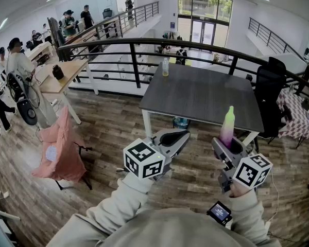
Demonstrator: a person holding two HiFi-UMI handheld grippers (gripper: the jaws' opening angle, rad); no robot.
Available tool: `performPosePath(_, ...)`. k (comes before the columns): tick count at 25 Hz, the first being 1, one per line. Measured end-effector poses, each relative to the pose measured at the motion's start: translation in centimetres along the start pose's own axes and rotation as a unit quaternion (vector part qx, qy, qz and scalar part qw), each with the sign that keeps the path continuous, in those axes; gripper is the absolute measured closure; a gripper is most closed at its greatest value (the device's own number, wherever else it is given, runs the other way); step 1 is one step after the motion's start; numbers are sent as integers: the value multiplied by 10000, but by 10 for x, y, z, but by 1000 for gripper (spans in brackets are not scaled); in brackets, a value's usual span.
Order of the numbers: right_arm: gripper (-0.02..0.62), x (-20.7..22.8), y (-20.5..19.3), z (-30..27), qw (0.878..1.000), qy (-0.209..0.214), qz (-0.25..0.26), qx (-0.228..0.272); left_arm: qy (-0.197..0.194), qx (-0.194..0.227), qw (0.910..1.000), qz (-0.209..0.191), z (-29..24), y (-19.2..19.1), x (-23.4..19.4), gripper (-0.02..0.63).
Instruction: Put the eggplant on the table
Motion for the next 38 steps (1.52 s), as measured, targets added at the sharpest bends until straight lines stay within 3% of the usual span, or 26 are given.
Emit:
performPosePath(14,374,-4,-5,4,9997,25,-234,79,-53,-67,10000,42,2,-6,2,601)
performPosePath(38,374,80,-8,67,9976,65,-542,435,-235,-293,9992,-104,-94,-21,30,601)
Point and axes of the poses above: the fingertips, and each gripper's own axes: z backward along the fingers, x to its right, y out of its top, the point moved 5 cm from there along z, backward along the fingers, and after that the axes turned 6 degrees about -x, right-handed, at the moved point
